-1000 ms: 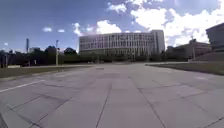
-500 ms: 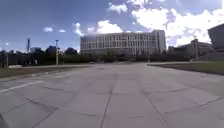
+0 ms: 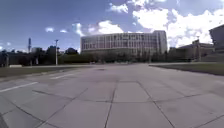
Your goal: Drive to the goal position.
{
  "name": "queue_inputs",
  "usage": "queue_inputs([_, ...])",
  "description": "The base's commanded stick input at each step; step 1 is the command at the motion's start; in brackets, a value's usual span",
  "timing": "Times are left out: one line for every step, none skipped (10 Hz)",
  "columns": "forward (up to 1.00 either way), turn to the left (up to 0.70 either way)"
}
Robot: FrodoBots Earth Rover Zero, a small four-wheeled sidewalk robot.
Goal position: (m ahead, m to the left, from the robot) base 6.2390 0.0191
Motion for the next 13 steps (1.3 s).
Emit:
queue_inputs([0.70, 0.00])
queue_inputs([0.70, 0.00])
queue_inputs([0.70, 0.00])
queue_inputs([0.70, 0.00])
queue_inputs([0.70, 0.00])
queue_inputs([0.70, 0.00])
queue_inputs([0.70, 0.00])
queue_inputs([0.70, 0.00])
queue_inputs([0.70, 0.00])
queue_inputs([0.70, 0.00])
queue_inputs([0.70, 0.00])
queue_inputs([0.70, 0.00])
queue_inputs([0.70, 0.00])
